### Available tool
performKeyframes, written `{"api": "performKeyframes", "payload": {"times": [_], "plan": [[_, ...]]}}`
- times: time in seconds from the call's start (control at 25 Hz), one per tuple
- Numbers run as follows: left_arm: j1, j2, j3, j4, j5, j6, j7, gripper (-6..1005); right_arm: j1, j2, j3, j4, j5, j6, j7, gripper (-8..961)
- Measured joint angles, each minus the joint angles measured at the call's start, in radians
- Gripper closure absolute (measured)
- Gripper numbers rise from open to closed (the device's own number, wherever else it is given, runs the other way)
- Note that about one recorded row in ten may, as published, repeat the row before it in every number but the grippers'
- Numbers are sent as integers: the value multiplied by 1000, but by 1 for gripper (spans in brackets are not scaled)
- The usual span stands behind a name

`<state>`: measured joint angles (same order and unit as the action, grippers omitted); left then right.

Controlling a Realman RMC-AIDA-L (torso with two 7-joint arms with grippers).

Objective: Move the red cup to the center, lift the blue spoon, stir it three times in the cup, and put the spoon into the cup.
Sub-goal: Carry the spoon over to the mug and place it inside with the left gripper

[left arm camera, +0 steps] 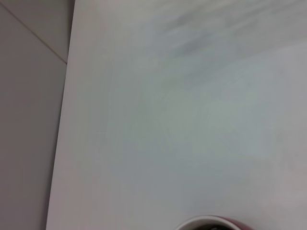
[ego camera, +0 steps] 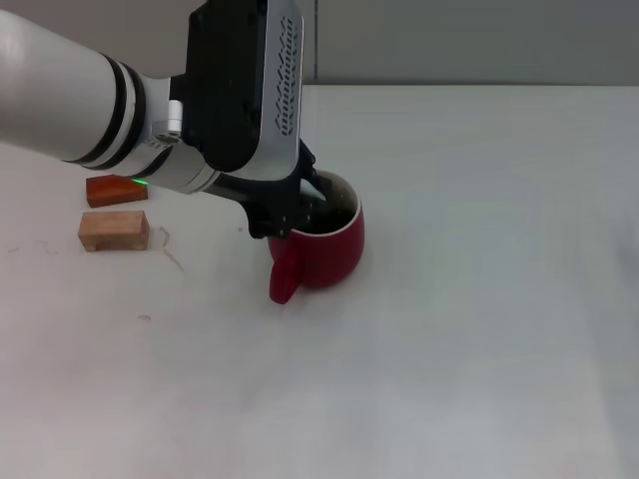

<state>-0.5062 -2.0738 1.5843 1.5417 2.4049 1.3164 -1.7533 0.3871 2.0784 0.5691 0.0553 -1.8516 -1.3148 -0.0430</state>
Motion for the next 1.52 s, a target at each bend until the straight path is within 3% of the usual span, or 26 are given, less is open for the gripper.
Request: {"api": "performKeyframes", "payload": {"times": [0.32, 0.84, 1.28, 1.52], "plan": [[5, 3, 14, 2, 92, -13, -27, 855, 3, 1, 0, 0, 0, 0, 0, 357], [19, 8, 5, 57, 109, 89, -35, 854, 11, 2, -2, 0, 0, 3, 0, 356], [12, 4, 26, 69, 43, 92, -27, 854, 20, 2, -2, 0, 0, 15, 0, 356], [7, 3, 51, 55, 15, 26, -25, 855, 20, 2, -2, 0, 0, 16, -5, 356]]}}
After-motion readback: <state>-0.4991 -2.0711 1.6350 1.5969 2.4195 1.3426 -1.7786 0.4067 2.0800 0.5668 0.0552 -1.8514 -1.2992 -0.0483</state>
